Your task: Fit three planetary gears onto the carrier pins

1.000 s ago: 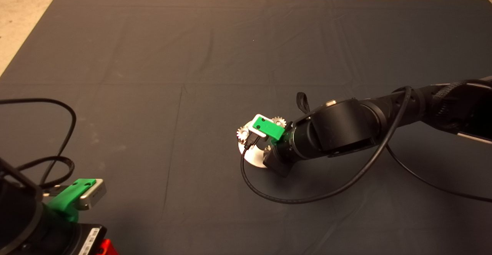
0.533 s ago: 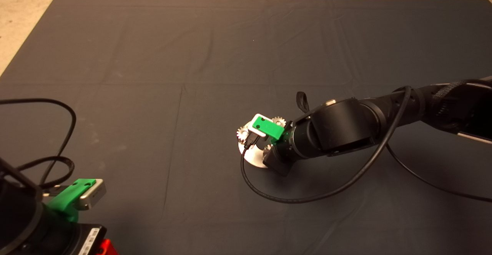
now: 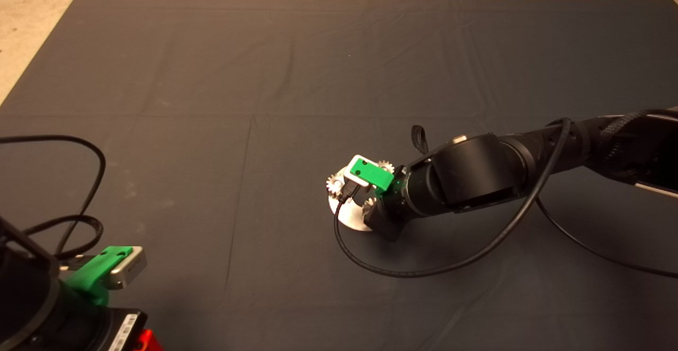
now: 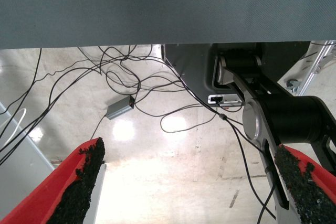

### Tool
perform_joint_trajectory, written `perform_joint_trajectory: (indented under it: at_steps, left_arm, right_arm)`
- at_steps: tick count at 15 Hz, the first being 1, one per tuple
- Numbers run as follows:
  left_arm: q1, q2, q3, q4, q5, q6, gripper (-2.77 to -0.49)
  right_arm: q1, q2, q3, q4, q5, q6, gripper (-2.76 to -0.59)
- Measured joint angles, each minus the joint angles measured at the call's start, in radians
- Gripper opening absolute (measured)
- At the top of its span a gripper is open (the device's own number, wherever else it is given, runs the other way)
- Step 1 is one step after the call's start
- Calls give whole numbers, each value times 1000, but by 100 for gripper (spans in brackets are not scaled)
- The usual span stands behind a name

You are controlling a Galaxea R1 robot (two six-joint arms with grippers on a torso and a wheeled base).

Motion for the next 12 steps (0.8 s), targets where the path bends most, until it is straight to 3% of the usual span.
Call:
perform_joint_trajectory:
  at_steps: [6,12]
  left_arm:
    - [1,0,0,0,0,0,-93]
    - [1,0,0,0,0,0,-93]
  right_arm:
    - [-1,-16,10,-9,10,0,-234]
    - [-7,-35,52,-17,-17,0,-234]
